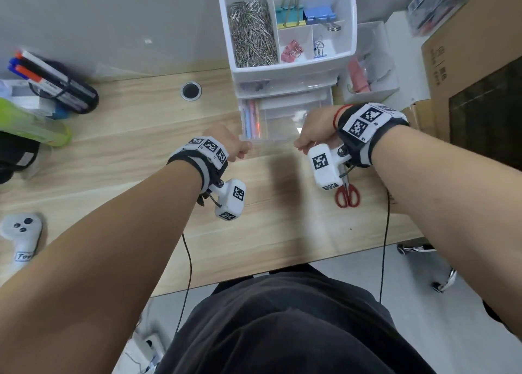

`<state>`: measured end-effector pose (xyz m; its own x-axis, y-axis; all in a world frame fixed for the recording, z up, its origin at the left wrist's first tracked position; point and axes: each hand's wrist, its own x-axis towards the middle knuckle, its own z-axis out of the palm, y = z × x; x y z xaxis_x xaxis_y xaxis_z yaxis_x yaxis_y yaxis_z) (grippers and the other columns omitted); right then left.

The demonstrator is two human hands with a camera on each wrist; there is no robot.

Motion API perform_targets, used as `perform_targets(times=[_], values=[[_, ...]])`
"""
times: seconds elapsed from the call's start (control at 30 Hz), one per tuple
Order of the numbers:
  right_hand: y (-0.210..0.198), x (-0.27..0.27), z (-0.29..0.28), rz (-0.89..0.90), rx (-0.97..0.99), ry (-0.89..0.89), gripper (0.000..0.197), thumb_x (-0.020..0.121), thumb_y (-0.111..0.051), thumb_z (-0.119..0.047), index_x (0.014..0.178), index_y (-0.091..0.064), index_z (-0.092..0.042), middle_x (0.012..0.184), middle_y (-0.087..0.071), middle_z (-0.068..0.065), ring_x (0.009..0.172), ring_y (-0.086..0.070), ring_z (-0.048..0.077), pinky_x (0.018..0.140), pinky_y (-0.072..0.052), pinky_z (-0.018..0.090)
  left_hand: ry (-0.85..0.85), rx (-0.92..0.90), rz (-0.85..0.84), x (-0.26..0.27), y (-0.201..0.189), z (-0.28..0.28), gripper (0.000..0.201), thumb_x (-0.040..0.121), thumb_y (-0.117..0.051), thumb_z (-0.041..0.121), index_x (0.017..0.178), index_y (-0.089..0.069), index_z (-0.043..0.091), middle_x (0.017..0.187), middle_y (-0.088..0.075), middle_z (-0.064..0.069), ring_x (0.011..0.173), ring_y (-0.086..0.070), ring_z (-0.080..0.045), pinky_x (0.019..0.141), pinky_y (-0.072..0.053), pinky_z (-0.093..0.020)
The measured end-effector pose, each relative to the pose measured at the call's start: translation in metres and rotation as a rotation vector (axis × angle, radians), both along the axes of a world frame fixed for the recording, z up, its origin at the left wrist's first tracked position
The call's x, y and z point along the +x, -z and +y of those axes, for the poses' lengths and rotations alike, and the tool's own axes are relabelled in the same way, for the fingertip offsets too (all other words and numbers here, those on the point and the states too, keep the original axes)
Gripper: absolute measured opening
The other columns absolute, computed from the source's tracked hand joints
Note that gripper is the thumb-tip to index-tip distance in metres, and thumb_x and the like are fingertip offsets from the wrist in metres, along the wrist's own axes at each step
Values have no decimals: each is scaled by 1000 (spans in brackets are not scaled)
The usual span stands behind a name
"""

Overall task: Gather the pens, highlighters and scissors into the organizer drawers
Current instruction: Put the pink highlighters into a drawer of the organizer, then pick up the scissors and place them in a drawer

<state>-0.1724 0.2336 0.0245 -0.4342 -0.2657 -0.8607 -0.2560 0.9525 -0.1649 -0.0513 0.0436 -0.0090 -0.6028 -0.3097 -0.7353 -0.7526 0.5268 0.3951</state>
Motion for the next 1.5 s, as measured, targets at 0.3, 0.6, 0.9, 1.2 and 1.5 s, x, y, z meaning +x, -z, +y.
perform_targets(times=[0.3, 0.6, 0.9, 1.2, 1.5], values=[[7, -20, -11, 278, -187, -6, 47, 90, -66, -22, 136, -59, -15, 134, -62, 3, 112, -61, 25, 75, -53, 30, -156, 142, 232, -29, 4, -10, 32, 84, -74, 26, 116, -66, 25, 107, -73, 3, 96, -69, -15, 90, -55, -32], [32, -19, -7, 316, -313, 92, 52, 86, -64, -17, 137, -56, -14, 138, -59, 6, 128, -53, 25, 109, -41, 33, -141, 65, 286, -40, 10, -13, 31, 87, -70, 25, 117, -66, 31, 129, -62, 10, 106, -65, -23, 94, -53, -37], [43, -25, 6, 303, -294, 136, 47, 86, -64, -18, 133, -60, -13, 133, -61, 8, 122, -57, 26, 103, -45, 33, -252, -89, 402, -55, 6, -10, 78, 73, -85, 28, 134, -38, 18, 119, -55, 8, 106, -59, -16, 94, -48, -33], [67, -24, 69, 226, 116, 120, 21, 94, -58, -18, 103, -60, 0, 84, -58, 9, 80, -58, 27, 65, -46, 34, -201, -83, 394, -67, 10, -13, 67, 82, -78, 24, 137, -41, 15, 122, -58, 5, 99, -61, -17, 81, -50, -30], [127, 8, 125, 172, 292, 278, 53, 70, -73, -51, 85, -64, -1, 84, -65, 9, 74, -62, 27, 73, -52, 38, -179, -127, 422, -64, 24, -15, 69, 79, -80, 36, 133, -44, 15, 114, -57, 8, 99, -61, -15, 86, -51, -35]])
